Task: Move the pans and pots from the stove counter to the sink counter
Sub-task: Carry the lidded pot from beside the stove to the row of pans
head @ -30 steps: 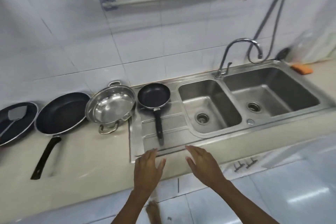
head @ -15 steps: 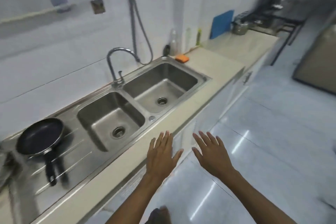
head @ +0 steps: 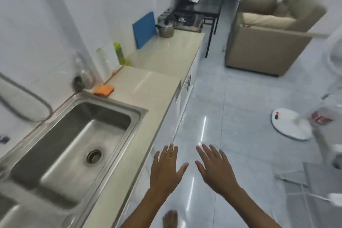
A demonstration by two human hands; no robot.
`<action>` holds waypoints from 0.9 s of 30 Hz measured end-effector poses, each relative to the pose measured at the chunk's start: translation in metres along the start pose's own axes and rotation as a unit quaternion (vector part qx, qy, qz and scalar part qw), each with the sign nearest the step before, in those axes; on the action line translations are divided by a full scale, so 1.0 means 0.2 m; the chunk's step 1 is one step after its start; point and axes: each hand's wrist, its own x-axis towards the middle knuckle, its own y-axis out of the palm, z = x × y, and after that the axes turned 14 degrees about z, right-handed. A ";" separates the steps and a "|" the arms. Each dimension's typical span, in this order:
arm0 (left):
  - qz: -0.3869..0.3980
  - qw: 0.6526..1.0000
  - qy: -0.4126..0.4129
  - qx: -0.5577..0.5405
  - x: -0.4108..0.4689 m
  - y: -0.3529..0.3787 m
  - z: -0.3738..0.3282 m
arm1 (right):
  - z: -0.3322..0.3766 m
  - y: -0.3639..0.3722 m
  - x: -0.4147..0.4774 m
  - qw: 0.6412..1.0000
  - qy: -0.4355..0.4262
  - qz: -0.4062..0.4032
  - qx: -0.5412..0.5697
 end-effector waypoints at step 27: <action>-0.037 0.997 -0.041 0.044 3.24 -0.80 -0.44 | -1.65 -1.21 2.90 0.998 -0.059 -0.005 0.000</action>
